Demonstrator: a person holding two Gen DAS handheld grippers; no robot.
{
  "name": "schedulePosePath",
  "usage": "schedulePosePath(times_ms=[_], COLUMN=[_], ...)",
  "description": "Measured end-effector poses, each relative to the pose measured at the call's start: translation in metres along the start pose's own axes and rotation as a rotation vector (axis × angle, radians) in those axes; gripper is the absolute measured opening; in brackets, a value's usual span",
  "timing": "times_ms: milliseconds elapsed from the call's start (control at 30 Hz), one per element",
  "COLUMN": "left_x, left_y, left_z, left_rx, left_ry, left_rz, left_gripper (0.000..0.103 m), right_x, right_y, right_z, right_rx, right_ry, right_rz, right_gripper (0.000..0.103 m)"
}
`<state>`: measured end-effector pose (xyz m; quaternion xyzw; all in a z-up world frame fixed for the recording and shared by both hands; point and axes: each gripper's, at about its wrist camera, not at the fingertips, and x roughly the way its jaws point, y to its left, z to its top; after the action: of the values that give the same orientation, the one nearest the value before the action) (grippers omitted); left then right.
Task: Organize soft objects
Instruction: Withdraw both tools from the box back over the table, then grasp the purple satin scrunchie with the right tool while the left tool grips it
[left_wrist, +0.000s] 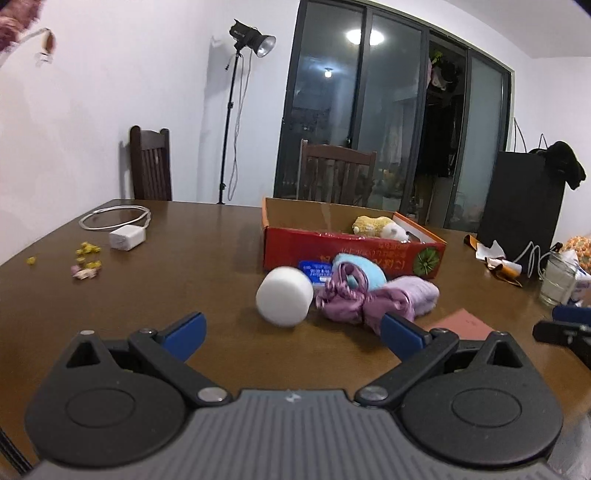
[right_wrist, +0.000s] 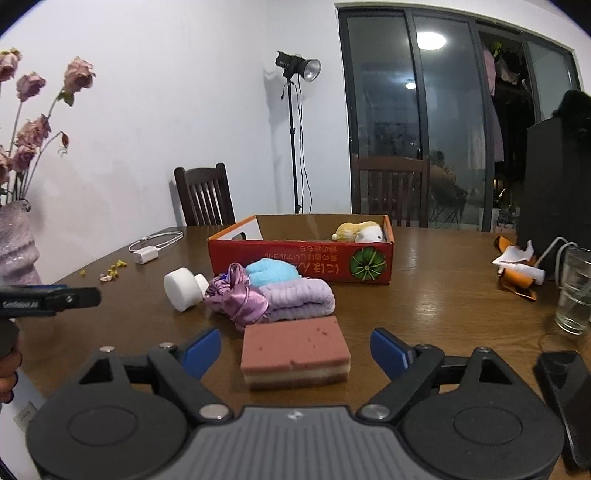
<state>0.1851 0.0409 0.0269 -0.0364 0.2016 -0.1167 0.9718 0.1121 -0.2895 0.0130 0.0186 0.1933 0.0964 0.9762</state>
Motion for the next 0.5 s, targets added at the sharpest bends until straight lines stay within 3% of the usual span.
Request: schedulePosePath(times_ms=[133, 233, 367, 467, 500], left_x=[0.056, 0.096, 0.125, 0.129, 0.124], left_y=[-0.002, -0.003, -0.003, 0.002, 0.003], left_z=[0.016, 0.029, 0.03, 0.023, 0.02], left_rx=[0.023, 0.03, 0.072, 0.063, 0.062], left_ry=[0.027, 0.048, 0.079, 0.116, 0.107], left_rz=[-0.007, 0.0, 0.015, -0.004, 0.003], left_gripper=[0.097, 0.087, 0.071, 0.045, 0.045], right_x=[0.034, 0.055, 0.076, 0.088, 0.091], right_y=[-0.003, 0.0, 0.002, -0.004, -0.008], right_z=[0.007, 0.008, 0.006, 0.004, 0.003], right_rx=[0.006, 0.001, -0.009, -0.003, 0.008], right_ry=[0.024, 0.043, 0.068, 0.088, 0.098], right_rz=[0.013, 0.027, 0.041, 0.018, 0.01], right_gripper=[0.087, 0.086, 0.082, 0.082, 0.082])
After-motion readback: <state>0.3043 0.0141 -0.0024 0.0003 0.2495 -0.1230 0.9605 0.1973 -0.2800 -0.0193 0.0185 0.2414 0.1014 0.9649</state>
